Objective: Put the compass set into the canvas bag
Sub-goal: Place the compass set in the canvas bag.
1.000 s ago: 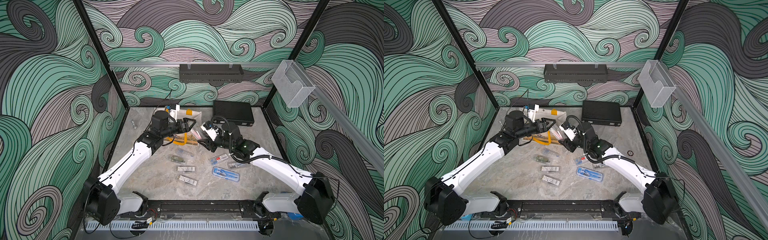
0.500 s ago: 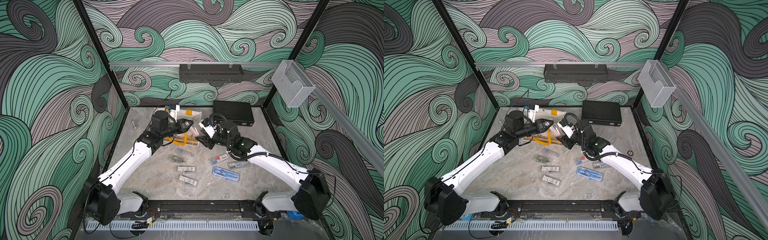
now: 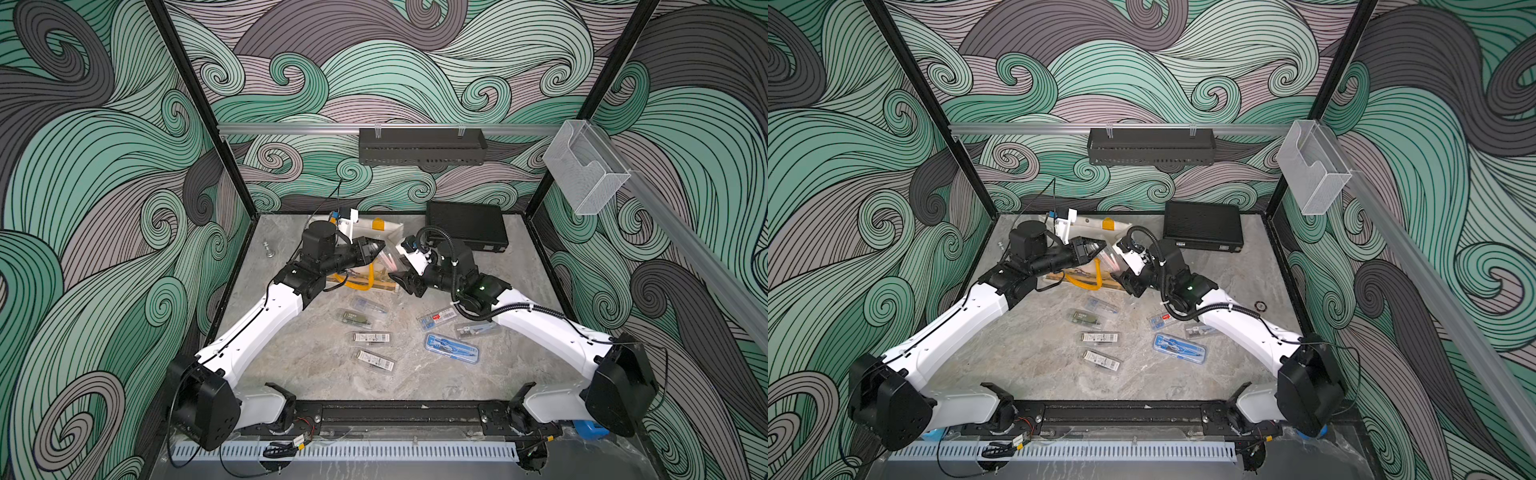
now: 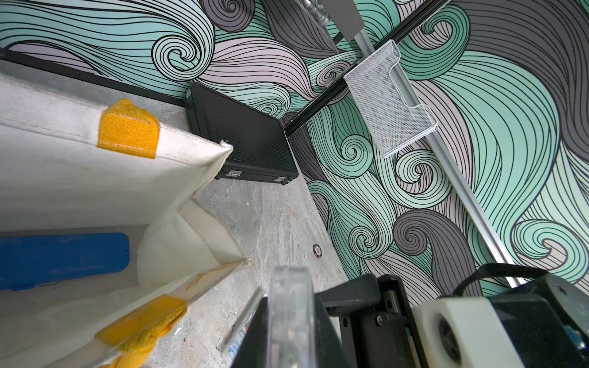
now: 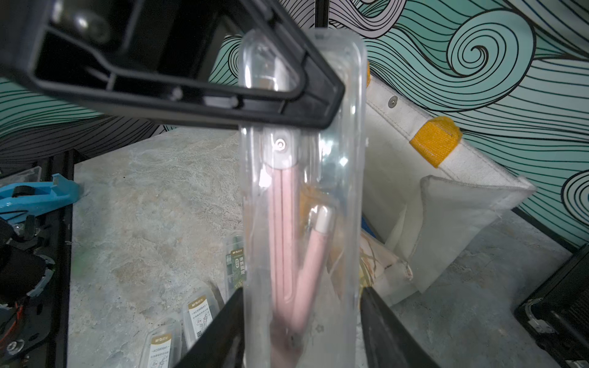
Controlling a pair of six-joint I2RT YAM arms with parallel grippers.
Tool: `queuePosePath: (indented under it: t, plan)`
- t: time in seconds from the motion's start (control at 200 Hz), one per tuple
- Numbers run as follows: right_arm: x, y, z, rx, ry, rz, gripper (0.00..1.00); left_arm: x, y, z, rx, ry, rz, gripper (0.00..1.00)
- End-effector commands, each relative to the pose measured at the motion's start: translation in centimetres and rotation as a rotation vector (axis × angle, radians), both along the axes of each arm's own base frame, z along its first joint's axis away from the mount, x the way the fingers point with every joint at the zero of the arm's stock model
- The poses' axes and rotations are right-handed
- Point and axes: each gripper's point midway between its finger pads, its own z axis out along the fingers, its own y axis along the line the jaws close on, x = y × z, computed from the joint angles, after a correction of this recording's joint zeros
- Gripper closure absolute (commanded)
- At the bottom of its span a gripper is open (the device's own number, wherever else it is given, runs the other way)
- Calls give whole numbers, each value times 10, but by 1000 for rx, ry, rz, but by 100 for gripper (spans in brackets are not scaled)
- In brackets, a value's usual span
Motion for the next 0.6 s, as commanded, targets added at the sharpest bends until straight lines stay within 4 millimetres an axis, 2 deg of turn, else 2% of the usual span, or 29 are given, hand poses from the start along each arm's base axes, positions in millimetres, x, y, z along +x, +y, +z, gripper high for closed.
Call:
queuePosePath:
  t: [0.0,0.125,0.475,0.596]
  plan:
    - [4,3,24,34,-67,-3,28,2,2,19,4,-66,3,91]
    - [3,-7,24,1,-75,-36,1,6,15,22,57,-89,61,91]
    - [5,-51,19,-26,-53,-189,0,34,62,70,198,-220,229,91]
    - [12,-65,6,-56,4,-244,0,49,81,72,292,-241,316,91]
